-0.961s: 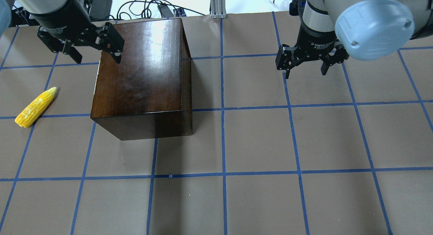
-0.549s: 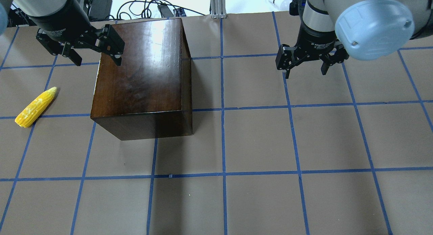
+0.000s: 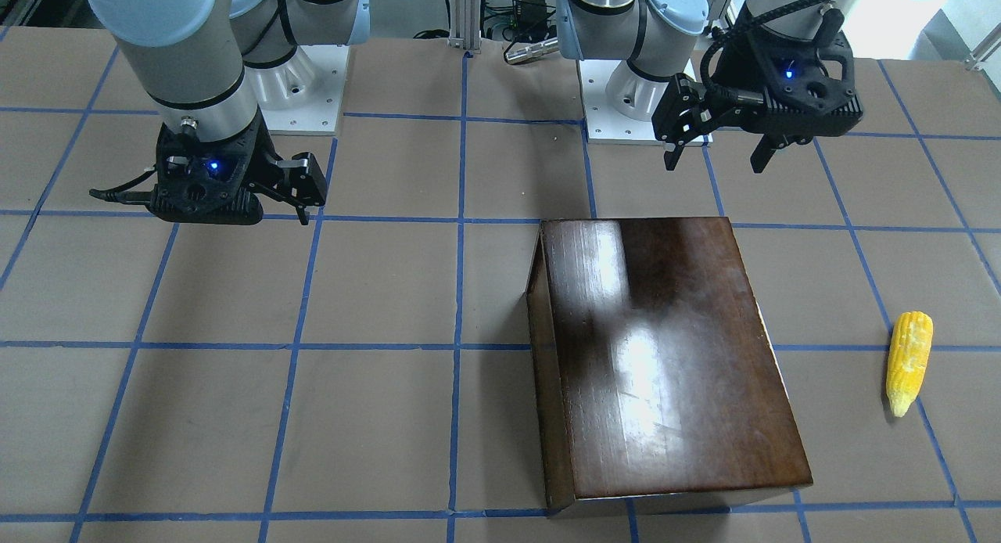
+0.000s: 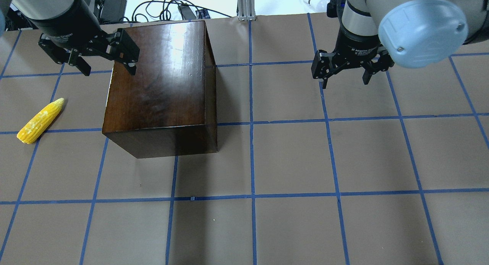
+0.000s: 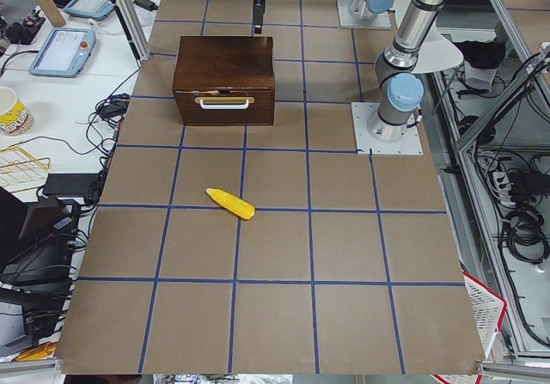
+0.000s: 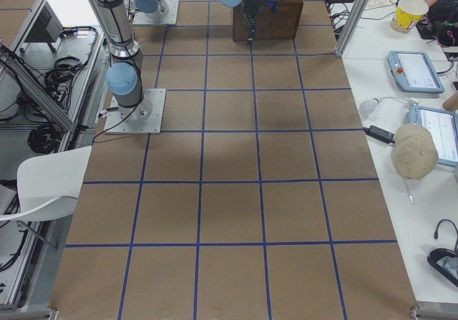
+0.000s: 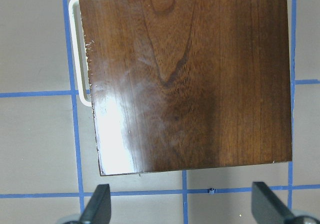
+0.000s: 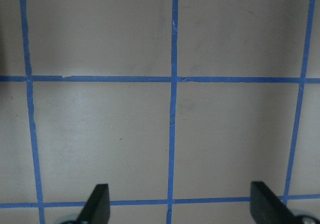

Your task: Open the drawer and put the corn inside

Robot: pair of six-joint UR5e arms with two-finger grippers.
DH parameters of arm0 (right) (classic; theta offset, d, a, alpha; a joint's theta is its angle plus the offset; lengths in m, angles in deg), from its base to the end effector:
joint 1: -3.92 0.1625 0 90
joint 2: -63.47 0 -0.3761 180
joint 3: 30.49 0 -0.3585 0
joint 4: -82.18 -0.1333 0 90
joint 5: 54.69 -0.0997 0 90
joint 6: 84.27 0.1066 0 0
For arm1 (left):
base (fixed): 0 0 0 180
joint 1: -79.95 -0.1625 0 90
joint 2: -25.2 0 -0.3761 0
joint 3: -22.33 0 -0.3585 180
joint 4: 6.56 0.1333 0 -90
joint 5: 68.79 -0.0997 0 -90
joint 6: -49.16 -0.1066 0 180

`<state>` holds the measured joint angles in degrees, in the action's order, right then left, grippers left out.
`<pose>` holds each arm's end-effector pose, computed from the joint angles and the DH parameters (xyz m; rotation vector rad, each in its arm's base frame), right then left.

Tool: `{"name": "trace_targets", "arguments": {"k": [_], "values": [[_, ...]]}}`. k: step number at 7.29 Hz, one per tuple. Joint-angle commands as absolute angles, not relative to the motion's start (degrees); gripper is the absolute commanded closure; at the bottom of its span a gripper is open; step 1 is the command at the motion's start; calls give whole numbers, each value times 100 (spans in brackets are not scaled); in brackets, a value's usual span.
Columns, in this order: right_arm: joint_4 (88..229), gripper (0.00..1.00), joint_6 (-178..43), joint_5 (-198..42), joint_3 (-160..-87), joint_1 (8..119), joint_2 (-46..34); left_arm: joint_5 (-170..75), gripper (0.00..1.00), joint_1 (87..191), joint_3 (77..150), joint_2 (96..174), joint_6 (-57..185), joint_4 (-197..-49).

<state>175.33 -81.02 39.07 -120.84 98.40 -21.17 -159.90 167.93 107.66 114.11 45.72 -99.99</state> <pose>0.1639 -0.4754 0.3906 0.0352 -3.0723 -0.0617 -0.1152 -0.4578 0.4721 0.0380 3.1195 -0.0619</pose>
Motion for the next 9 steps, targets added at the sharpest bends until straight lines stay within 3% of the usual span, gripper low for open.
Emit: {"name": "trace_targets", "arguments": {"k": [1, 9], "values": [[17526, 0, -8102, 3900, -12084, 9840, -2116, -16002, 0, 16785, 10846, 11380, 4512, -10086], [17535, 0, -8102, 3909, -12084, 9840, -2116, -15889, 0, 16260, 10609, 11844, 4145, -10034]]}}
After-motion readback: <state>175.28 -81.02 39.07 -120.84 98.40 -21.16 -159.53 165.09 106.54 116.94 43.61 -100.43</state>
